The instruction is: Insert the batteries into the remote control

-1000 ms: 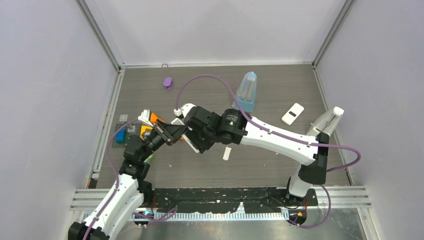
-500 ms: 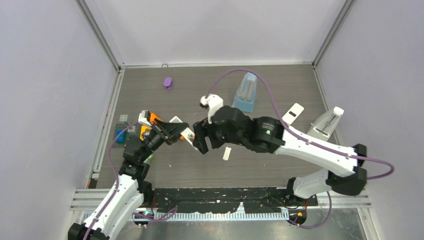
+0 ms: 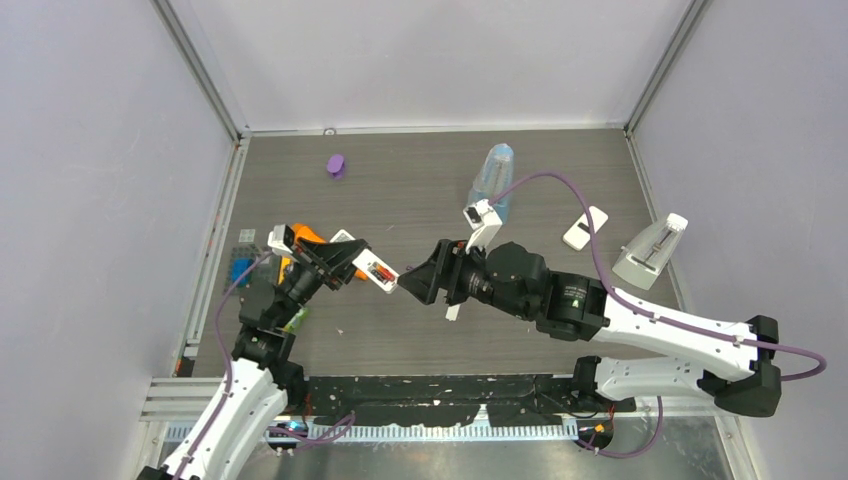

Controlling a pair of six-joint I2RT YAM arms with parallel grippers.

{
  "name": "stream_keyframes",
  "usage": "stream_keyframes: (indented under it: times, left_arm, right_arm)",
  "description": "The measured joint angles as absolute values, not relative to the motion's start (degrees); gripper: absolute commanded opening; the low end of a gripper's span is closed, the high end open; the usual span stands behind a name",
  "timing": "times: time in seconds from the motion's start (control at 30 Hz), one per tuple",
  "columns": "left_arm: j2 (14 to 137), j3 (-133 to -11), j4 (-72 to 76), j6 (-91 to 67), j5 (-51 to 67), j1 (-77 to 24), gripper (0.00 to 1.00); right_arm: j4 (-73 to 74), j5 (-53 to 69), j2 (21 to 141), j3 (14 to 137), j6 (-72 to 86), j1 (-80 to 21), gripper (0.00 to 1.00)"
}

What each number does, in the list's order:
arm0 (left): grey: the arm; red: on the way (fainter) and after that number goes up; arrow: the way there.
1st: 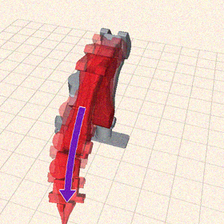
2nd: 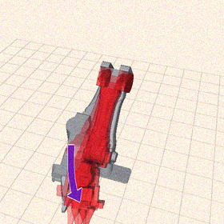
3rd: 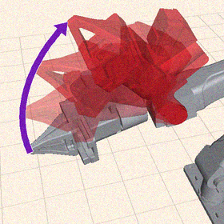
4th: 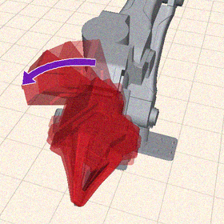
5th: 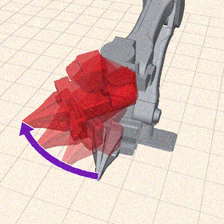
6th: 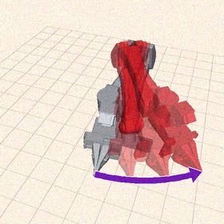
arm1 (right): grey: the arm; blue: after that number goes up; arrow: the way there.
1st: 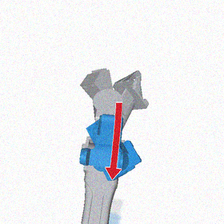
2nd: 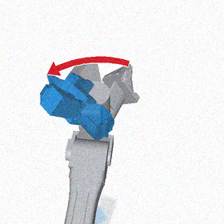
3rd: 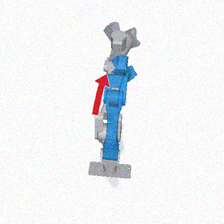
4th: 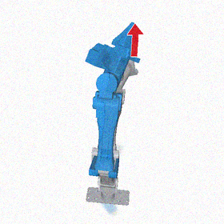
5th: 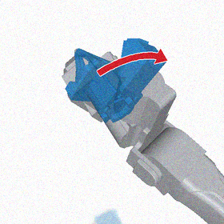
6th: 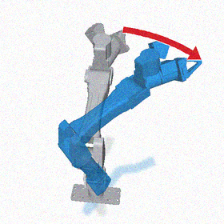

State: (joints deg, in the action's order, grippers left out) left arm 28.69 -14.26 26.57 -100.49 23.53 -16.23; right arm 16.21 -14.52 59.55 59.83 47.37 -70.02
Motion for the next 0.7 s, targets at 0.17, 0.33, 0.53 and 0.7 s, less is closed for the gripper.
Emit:
stream_keyframes:
  times: [0.17, 0.33, 0.53, 0.7]
  left_arm:
    - [27.55, -14.92, 23.44, -102.72, 22.98, -16.45, 0.0]
    - [27.24, -15.0, 21.96, -103.48, 22.92, -16.45, 0.0]
    - [27.24, -14.98, 21.76, -103.59, 22.92, -16.45, 0.0]
    - [27.24, -14.98, 21.76, -103.66, 22.92, -16.49, 0.0]
  right_arm:
    - [12.93, -14.5, 59.57, 59.44, 50.48, -70.02, 0.61]
    - [11.05, -14.48, 60.12, 59.44, 51.66, -70.02, 0.57]
    - [10.74, -14.39, 61.78, 59.44, 51.86, -70.0, 0.53]
    - [10.94, -14.28, 63.07, 59.44, 52.18, -69.89, 0.47]
